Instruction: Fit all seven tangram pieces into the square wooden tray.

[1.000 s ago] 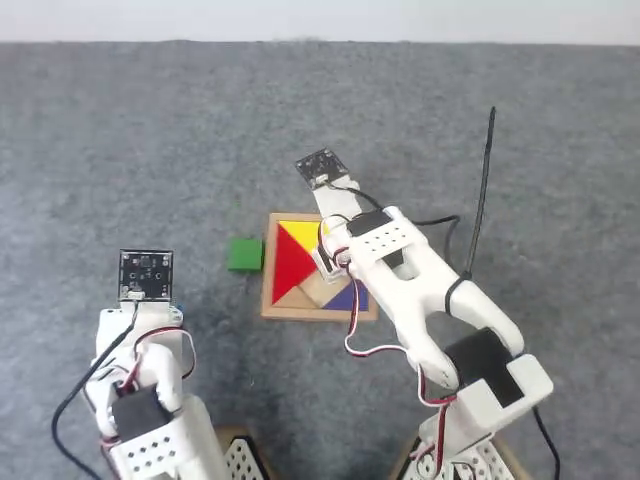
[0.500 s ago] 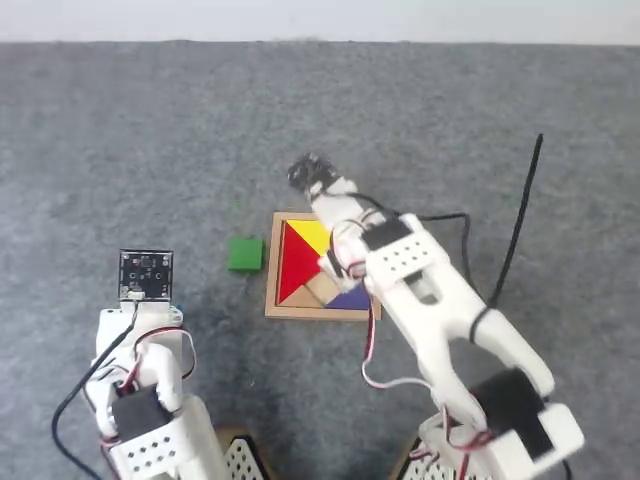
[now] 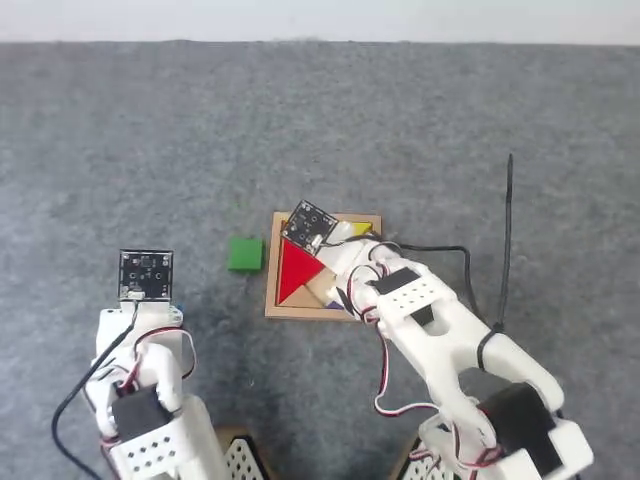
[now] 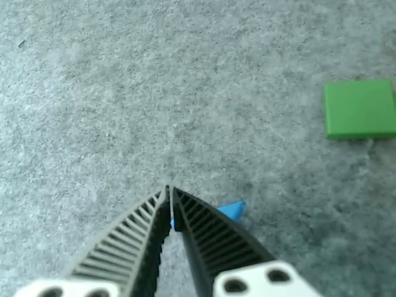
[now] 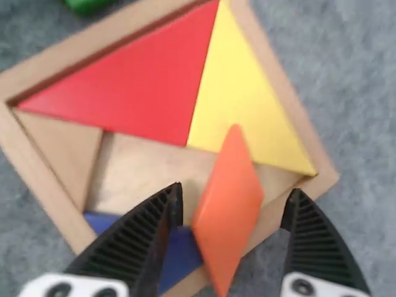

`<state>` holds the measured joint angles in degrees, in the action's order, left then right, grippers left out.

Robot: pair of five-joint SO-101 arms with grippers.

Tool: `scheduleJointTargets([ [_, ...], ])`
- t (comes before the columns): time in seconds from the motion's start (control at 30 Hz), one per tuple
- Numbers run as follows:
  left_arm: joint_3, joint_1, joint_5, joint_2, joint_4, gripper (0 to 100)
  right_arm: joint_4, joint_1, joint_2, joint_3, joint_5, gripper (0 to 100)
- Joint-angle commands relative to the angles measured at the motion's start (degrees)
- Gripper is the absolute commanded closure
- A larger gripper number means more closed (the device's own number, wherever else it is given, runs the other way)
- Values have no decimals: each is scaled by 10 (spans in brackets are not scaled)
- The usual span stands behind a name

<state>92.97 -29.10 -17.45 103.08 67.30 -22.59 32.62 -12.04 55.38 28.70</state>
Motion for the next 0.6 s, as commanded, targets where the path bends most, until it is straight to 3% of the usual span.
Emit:
scheduleJointTargets([
  [0.0,-3,0,-4,11,1,984,41,-15,2,-6,24,757],
  [0.1,-3,0,-4,11,1,984,53,-28,36,-6,67,793],
  [0.47,-2,0,-4,11,0,984,58,-32,-8,34,100,801],
  [0.57,-2,0,-4,11,1,984,59,-33,-9,34,100,846],
])
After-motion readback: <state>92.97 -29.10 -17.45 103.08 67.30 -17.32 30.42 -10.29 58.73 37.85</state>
